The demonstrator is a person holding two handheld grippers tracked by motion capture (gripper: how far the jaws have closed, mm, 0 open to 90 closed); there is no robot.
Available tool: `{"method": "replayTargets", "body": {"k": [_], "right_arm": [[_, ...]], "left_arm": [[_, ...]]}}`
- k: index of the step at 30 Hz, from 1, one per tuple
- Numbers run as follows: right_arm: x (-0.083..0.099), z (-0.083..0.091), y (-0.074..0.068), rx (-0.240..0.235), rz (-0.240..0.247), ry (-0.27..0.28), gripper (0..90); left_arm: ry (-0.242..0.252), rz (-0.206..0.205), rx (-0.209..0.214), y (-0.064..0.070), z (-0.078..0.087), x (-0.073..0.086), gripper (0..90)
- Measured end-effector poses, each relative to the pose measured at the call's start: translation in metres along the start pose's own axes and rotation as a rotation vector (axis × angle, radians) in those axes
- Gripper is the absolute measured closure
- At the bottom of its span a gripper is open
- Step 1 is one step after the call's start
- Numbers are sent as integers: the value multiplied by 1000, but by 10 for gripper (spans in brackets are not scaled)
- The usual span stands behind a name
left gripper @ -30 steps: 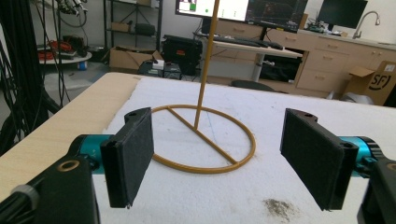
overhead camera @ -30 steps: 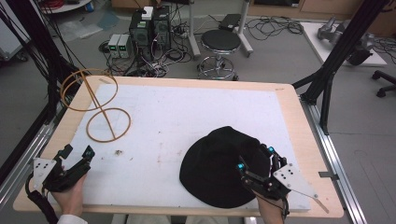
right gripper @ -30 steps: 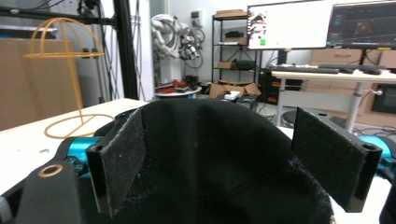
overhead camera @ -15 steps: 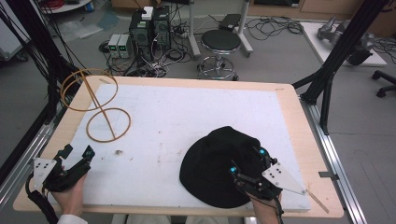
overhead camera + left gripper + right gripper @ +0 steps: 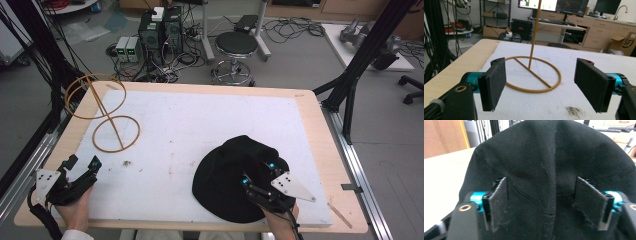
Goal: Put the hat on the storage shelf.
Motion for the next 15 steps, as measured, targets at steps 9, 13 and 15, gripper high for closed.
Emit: {"method": "replayTargets", "body": {"k": [9,13,15], "right_arm": [[4,-3,2,6,-1,-71,573],[5,-5,-2,6,28,-87,684],[4,-4,-4,24,35,-84,806]], "left_arm": [[-4,1,4,0,-1,1,261],[-4,-1,4,1,-1,1,261],[-2,1,7,1,-2,1,261]]}}
Point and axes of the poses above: each handheld gripper's, and its own axes: z roughly backward along the jaws, x roughly out of its underside, y roughly to its right, the point moved 3 cm from there along -z, roughly forward along the jaws, and after that the axes turned 13 degrees about x, right-handed, at the moved point
